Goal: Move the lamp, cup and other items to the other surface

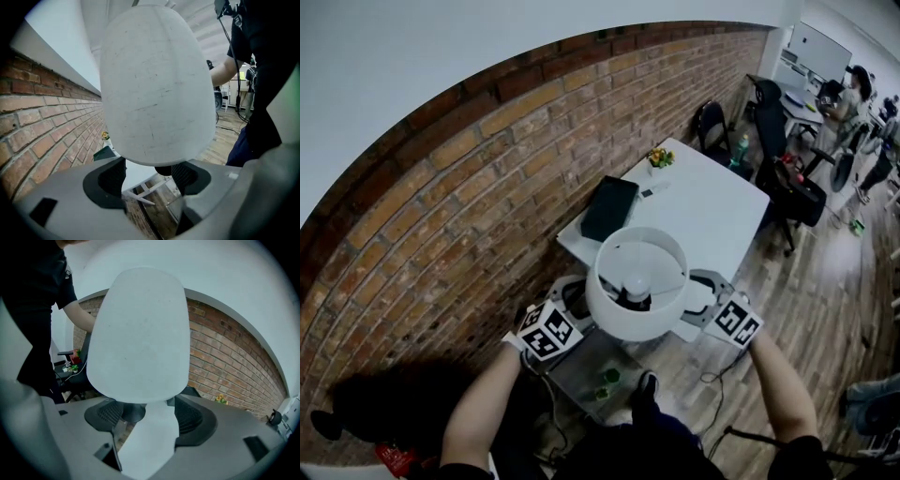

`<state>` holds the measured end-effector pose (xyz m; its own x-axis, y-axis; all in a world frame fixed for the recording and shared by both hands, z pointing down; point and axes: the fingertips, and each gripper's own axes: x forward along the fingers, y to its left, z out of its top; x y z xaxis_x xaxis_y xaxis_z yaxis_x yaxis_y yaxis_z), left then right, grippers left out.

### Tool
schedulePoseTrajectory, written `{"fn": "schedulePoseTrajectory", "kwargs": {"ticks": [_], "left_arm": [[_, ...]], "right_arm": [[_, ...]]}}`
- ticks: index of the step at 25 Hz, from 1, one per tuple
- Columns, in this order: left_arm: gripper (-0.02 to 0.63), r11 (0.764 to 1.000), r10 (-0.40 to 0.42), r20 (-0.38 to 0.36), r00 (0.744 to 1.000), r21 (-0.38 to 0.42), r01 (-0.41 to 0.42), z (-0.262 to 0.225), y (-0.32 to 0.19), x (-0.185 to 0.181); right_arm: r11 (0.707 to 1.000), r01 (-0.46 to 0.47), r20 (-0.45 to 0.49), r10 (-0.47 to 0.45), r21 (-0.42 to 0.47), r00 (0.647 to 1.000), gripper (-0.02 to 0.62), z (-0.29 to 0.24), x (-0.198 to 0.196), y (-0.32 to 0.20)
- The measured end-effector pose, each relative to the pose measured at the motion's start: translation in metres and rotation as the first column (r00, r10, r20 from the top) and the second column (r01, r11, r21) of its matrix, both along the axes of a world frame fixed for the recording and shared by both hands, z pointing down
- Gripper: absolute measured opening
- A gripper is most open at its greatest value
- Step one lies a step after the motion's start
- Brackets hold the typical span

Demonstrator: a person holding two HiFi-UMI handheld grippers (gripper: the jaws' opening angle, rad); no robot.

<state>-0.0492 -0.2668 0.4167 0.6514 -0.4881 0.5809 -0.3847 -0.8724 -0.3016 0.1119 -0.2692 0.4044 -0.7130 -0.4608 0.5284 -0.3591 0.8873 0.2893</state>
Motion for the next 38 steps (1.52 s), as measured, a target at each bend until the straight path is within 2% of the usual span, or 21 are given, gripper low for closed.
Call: {"fn": "schedulePoseTrajectory", "kwargs": {"ticks": [6,14,27,38], "left_arm": [[0.295,1.0,-0.02,0.022,1.0,-0.015,0.02,0.011,-0.048,0.046],[0.293,0.997,-0.074,0.048,0.996,-0.015,0.075,0.035,-0.097,0.088],[0.293,0.991,-0.12,0.128,0.984,-0.046,0.127,0.078,-0.122,0.125],[0.293,0.982,-0.17,0.044,0.985,-0.081,0.173,0.08,-0.125,0.135]], "right_arm": [[1.0,0.006,0.009,-0.006,-0.004,1.0,0.348,0.006,0.046,-0.05],[1.0,0.006,0.011,-0.005,-0.029,1.0,0.347,0.03,0.089,-0.101],[0.998,0.02,-0.019,-0.021,-0.065,1.0,0.344,0.08,0.129,-0.136],[0.997,0.002,0.017,-0.001,-0.076,1.0,0.339,0.091,0.14,-0.139]]}}
